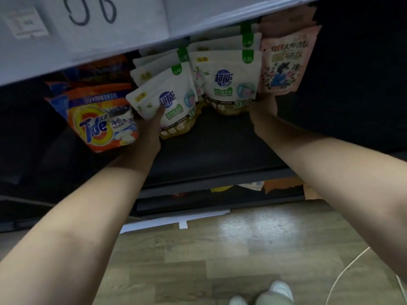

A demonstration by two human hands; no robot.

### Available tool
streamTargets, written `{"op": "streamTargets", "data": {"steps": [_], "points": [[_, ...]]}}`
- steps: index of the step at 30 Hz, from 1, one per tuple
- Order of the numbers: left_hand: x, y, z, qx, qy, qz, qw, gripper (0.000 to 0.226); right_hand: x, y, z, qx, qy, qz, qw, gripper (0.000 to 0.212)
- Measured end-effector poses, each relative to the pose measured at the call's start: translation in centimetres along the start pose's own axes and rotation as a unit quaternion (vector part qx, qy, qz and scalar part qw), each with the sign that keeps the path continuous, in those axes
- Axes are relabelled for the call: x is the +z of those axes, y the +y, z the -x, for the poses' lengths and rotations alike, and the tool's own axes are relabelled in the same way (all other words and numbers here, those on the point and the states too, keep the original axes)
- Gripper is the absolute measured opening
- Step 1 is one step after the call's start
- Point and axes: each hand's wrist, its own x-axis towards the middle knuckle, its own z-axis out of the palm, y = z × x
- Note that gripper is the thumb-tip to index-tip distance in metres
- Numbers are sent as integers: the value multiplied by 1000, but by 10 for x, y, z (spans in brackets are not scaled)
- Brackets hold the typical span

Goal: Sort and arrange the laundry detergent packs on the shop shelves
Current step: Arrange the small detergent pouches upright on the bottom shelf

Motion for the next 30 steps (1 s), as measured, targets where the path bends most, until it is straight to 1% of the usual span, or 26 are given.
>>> {"op": "streamTargets", "data": {"steps": [2, 3, 4, 6, 8, 9, 10, 11, 12, 14, 15, 16, 17, 18, 20, 23, 26, 28, 30], "points": [[4, -7, 13, -9, 24, -30, 999, 74, -8, 12, 6, -11, 3, 82, 997, 26], [4, -14, 18, -14, 38, -62, 997, 73, -14, 20, 12, -21, 0, 128, 992, 25], [4, -16, 28, -19, 51, -116, 992, 75, -20, 27, 21, -37, -3, 169, 985, 26], [1, -22, 52, -18, 67, -261, 963, 69, -34, 39, 47, -85, -36, 219, 971, 33], [2, -26, 85, -12, 32, -372, 928, 60, -53, 45, 76, -135, -105, 273, 947, 38], [5, -29, 104, 3, 3, -418, 909, 58, -64, 45, 90, -158, -139, 313, 926, 39], [8, -29, 124, 29, -35, -466, 883, 56, -77, 45, 101, -192, -164, 359, 898, 40], [13, -28, 146, 60, -80, -519, 849, 53, -92, 43, 112, -232, -183, 407, 865, 41], [17, -26, 166, 98, -129, -568, 807, 51, -108, 39, 121, -271, -198, 451, 827, 42], [26, -15, 207, 192, -216, -642, 711, 49, -146, 28, 140, -322, -230, 521, 756, 42], [31, -7, 227, 241, -252, -662, 663, 48, -166, 21, 149, -333, -241, 545, 730, 42], [38, 5, 248, 293, -284, -670, 620, 47, -187, 12, 158, -339, -243, 562, 715, 41], [46, 17, 267, 337, -310, -670, 585, 46, -208, 2, 167, -338, -234, 572, 710, 40], [55, 31, 287, 373, -329, -664, 558, 44, -231, -10, 176, -328, -221, 578, 714, 39], [74, 64, 325, 425, -354, -652, 519, 41, -277, -37, 196, -300, -198, 578, 733, 37], [103, 121, 379, 481, -373, -630, 483, 37, -346, -87, 225, -290, -160, 572, 750, 36], [128, 190, 429, 544, -389, -587, 456, 36, -406, -151, 254, -308, -100, 548, 771, 34], [143, 242, 458, 582, -392, -564, 435, 35, -439, -201, 269, -325, -62, 543, 772, 35], [157, 299, 484, 631, -370, -541, 414, 34, -471, -257, 279, -348, -24, 547, 761, 35]]}}
